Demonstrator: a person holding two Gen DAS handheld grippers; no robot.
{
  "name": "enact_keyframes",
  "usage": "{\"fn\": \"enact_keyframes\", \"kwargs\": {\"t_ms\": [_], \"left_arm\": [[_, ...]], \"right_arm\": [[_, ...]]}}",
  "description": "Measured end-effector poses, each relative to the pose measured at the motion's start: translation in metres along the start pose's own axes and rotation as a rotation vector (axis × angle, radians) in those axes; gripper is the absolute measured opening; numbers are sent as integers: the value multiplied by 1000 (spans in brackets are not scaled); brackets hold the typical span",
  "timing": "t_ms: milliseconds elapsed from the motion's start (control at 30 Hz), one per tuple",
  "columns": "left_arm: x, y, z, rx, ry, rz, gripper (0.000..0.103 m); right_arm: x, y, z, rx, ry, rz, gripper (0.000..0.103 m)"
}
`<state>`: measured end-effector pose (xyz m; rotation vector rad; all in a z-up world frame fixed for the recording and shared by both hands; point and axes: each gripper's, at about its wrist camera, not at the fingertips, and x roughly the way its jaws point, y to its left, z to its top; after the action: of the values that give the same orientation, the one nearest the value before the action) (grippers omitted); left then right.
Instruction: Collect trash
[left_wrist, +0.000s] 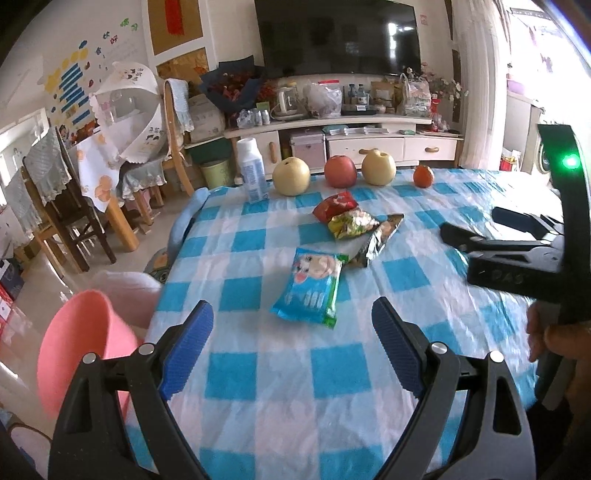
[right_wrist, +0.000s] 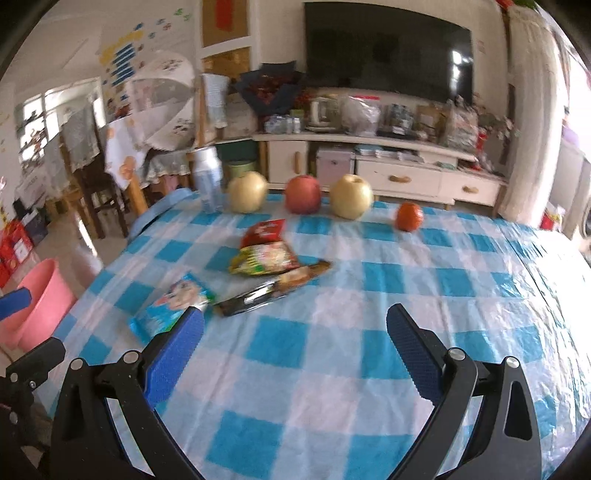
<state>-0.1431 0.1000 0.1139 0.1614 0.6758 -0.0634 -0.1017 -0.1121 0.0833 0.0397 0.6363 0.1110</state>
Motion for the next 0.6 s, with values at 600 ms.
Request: {"fn": "enact_keyframes", "kwargs": {"t_ms": [600], "left_arm": [[197,-41,100,-202,185,-113,88]], "right_arm": [[79,-86,22,166,140,-36,98]]}}
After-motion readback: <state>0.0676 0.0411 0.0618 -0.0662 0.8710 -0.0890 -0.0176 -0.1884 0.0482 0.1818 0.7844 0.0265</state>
